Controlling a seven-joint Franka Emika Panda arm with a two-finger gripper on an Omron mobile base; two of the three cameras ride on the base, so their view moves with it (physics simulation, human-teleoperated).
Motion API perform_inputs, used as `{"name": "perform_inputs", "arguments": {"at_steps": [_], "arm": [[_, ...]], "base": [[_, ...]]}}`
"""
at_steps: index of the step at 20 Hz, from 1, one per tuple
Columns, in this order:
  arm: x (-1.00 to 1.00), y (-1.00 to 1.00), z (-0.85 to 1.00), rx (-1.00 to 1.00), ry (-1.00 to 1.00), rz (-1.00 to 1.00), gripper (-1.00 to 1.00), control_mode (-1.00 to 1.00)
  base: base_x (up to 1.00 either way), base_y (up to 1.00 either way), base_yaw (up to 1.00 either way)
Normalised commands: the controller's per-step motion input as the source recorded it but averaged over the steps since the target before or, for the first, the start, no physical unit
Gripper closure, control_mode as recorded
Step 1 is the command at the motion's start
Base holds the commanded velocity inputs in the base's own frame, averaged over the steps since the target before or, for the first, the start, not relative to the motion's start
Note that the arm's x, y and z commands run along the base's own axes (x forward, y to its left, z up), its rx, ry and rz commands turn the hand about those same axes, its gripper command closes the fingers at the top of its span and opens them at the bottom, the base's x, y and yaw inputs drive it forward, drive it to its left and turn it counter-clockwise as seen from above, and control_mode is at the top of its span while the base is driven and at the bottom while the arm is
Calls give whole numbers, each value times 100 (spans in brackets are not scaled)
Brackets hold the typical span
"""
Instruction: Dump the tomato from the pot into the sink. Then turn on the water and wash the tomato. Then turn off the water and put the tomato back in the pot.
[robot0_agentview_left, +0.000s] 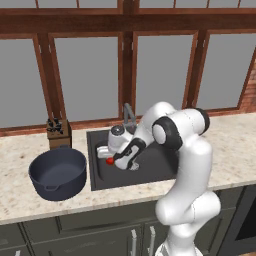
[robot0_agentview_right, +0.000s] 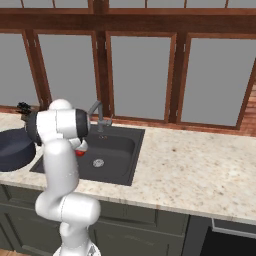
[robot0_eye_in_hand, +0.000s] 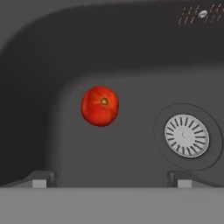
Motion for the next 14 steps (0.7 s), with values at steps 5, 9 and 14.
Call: {"name": "perform_inputs", "arguments": {"at_steps": [5,9,14], "arm": [[33,8,-29,-2,0,3,-100,-100],[30,7,-28,-2,0,2,-100,-100],[29,6,-29,-2,0,1,-100,-100]], "base": [[0,0,0],[0,0,0],[0,0,0]]}}
